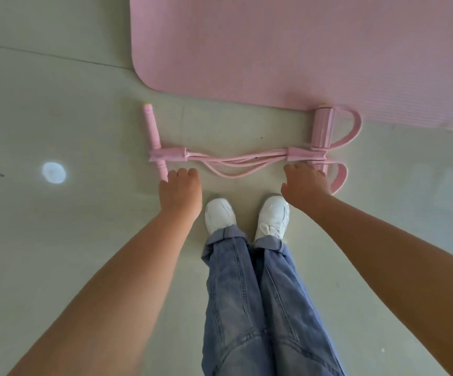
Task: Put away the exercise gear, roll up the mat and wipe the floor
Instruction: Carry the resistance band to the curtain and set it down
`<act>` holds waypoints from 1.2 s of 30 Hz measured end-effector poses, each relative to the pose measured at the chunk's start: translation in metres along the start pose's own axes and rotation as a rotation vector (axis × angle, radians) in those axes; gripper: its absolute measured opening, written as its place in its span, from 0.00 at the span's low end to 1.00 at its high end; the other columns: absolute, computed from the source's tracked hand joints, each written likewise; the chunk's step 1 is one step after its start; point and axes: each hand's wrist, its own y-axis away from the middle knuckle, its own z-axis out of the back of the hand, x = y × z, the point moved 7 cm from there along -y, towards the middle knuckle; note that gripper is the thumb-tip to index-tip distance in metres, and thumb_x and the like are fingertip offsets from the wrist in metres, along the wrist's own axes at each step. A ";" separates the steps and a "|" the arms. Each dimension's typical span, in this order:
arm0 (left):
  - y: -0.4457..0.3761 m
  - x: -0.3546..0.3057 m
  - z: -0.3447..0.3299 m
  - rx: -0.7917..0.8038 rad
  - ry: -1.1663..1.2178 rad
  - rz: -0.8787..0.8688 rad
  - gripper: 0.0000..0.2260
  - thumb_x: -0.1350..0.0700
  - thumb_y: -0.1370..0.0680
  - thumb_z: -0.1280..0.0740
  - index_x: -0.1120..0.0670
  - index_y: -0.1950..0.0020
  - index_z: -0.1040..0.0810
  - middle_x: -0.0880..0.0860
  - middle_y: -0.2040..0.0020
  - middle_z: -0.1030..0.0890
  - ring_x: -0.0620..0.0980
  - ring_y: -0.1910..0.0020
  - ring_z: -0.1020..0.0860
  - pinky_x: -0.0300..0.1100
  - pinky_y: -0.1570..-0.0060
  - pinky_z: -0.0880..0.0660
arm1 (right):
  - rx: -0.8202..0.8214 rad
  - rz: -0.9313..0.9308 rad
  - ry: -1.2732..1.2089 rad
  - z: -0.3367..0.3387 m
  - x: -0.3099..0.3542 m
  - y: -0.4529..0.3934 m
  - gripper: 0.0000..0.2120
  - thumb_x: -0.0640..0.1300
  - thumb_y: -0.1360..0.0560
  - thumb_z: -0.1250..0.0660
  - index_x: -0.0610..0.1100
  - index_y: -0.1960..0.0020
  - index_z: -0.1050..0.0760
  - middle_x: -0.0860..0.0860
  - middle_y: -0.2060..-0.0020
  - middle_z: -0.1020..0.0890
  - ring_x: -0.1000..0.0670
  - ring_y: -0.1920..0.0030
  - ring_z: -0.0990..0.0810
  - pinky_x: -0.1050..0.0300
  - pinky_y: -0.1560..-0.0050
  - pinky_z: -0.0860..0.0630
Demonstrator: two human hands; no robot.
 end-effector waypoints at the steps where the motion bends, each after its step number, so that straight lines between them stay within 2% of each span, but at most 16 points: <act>1: -0.020 0.000 -0.011 -0.061 -0.030 0.021 0.14 0.62 0.25 0.33 0.61 0.40 0.27 0.58 0.45 0.22 0.57 0.44 0.23 0.45 0.52 0.25 | -0.020 -0.017 0.013 -0.012 -0.003 -0.020 0.17 0.40 0.23 0.41 0.40 0.35 0.32 0.43 0.37 0.27 0.42 0.33 0.32 0.47 0.32 0.36; 3: -0.058 0.002 -0.030 -0.196 -0.082 0.061 0.15 0.62 0.40 0.22 0.60 0.56 0.19 0.56 0.62 0.18 0.54 0.62 0.18 0.38 0.68 0.24 | -0.036 -0.051 0.069 -0.035 -0.013 -0.056 0.22 0.38 0.24 0.41 0.39 0.31 0.36 0.43 0.36 0.29 0.42 0.33 0.33 0.47 0.30 0.39; 4: -0.075 0.004 -0.042 -0.212 -0.099 0.083 0.15 0.61 0.47 0.20 0.58 0.63 0.18 0.53 0.70 0.20 0.52 0.70 0.20 0.34 0.74 0.27 | -0.040 -0.078 0.096 -0.044 -0.020 -0.072 0.24 0.36 0.25 0.40 0.38 0.30 0.38 0.42 0.35 0.31 0.42 0.32 0.35 0.47 0.29 0.39; 5: -0.091 0.006 -0.056 -0.218 -0.099 0.107 0.14 0.60 0.49 0.20 0.56 0.66 0.18 0.52 0.72 0.21 0.50 0.73 0.21 0.33 0.76 0.29 | -0.045 -0.113 0.115 -0.052 -0.027 -0.086 0.25 0.35 0.26 0.41 0.37 0.29 0.39 0.41 0.34 0.32 0.41 0.31 0.36 0.46 0.28 0.40; 8: -0.130 0.008 -0.079 -0.306 -0.145 0.094 0.02 0.60 0.37 0.27 0.54 0.67 0.18 0.50 0.72 0.20 0.48 0.71 0.20 0.33 0.74 0.29 | -0.066 -0.209 0.160 -0.067 -0.049 -0.116 0.26 0.34 0.25 0.42 0.36 0.28 0.41 0.40 0.30 0.36 0.41 0.29 0.40 0.45 0.29 0.42; 11: -0.158 0.017 -0.102 -0.235 -0.125 0.046 0.10 0.59 0.29 0.37 0.55 0.68 0.19 0.51 0.72 0.21 0.49 0.72 0.20 0.34 0.73 0.29 | -0.115 -0.185 0.242 -0.073 -0.057 -0.135 0.23 0.35 0.25 0.43 0.37 0.30 0.39 0.42 0.34 0.31 0.42 0.32 0.38 0.47 0.35 0.38; 14: -0.167 0.016 -0.097 -0.365 -0.193 -0.072 0.10 0.61 0.35 0.42 0.56 0.71 0.21 0.52 0.76 0.22 0.50 0.77 0.22 0.32 0.76 0.29 | -0.140 -0.144 0.293 -0.071 -0.059 -0.147 0.17 0.35 0.24 0.45 0.37 0.35 0.34 0.41 0.39 0.26 0.42 0.35 0.35 0.50 0.38 0.37; 18: -0.156 -0.002 -0.075 -0.319 -0.186 -0.200 0.09 0.61 0.39 0.42 0.55 0.75 0.24 0.52 0.79 0.25 0.50 0.81 0.24 0.31 0.80 0.32 | -0.137 -0.101 0.312 -0.062 -0.057 -0.141 0.15 0.35 0.24 0.45 0.37 0.38 0.32 0.42 0.43 0.24 0.43 0.37 0.34 0.51 0.38 0.38; 21: -0.127 -0.029 -0.051 -0.375 -0.226 -0.309 0.13 0.61 0.38 0.46 0.55 0.76 0.24 0.52 0.79 0.25 0.51 0.80 0.24 0.32 0.78 0.32 | -0.123 -0.114 0.268 -0.047 -0.049 -0.118 0.14 0.36 0.24 0.43 0.38 0.39 0.31 0.43 0.44 0.23 0.43 0.37 0.34 0.51 0.39 0.38; 24: -0.087 -0.057 -0.014 -0.403 -0.204 -0.396 0.07 0.59 0.40 0.39 0.55 0.75 0.22 0.51 0.79 0.25 0.49 0.79 0.24 0.32 0.78 0.31 | -0.105 -0.119 0.187 -0.027 -0.041 -0.081 0.14 0.39 0.24 0.41 0.40 0.39 0.30 0.45 0.44 0.22 0.44 0.37 0.33 0.51 0.40 0.36; 26: -0.058 -0.070 0.014 -0.430 -0.186 -0.419 0.02 0.59 0.46 0.33 0.56 0.75 0.22 0.50 0.80 0.25 0.48 0.80 0.24 0.32 0.79 0.32 | -0.128 -0.134 0.113 -0.008 -0.040 -0.050 0.14 0.40 0.24 0.39 0.40 0.39 0.30 0.46 0.44 0.22 0.44 0.38 0.31 0.52 0.41 0.35; 28: -0.029 -0.081 0.042 -0.404 -0.154 -0.438 0.06 0.61 0.50 0.29 0.56 0.75 0.23 0.50 0.80 0.25 0.49 0.81 0.25 0.32 0.81 0.33 | -0.158 -0.162 0.019 0.015 -0.046 -0.016 0.13 0.41 0.24 0.39 0.40 0.40 0.30 0.45 0.45 0.22 0.44 0.39 0.30 0.52 0.41 0.34; 31: 0.019 -0.099 0.096 -0.450 -0.142 -0.525 0.12 0.66 0.52 0.24 0.59 0.74 0.23 0.53 0.78 0.24 0.51 0.80 0.24 0.34 0.79 0.31 | -0.213 -0.193 -0.114 0.053 -0.064 0.036 0.12 0.42 0.22 0.39 0.40 0.40 0.29 0.46 0.45 0.21 0.44 0.39 0.30 0.52 0.41 0.34; 34: 0.057 -0.120 0.151 -0.467 -0.159 -0.604 0.11 0.68 0.44 0.24 0.62 0.65 0.21 0.56 0.70 0.20 0.54 0.70 0.20 0.42 0.71 0.25 | -0.304 -0.211 -0.191 0.093 -0.088 0.084 0.12 0.42 0.22 0.40 0.41 0.40 0.29 0.47 0.45 0.21 0.44 0.39 0.30 0.52 0.42 0.35; 36: 0.083 -0.137 0.188 -0.548 -0.161 -0.712 0.12 0.69 0.47 0.23 0.61 0.68 0.21 0.56 0.73 0.22 0.54 0.75 0.22 0.40 0.75 0.26 | -0.361 -0.224 -0.241 0.117 -0.107 0.117 0.12 0.42 0.22 0.41 0.42 0.40 0.30 0.47 0.44 0.22 0.44 0.39 0.30 0.52 0.42 0.35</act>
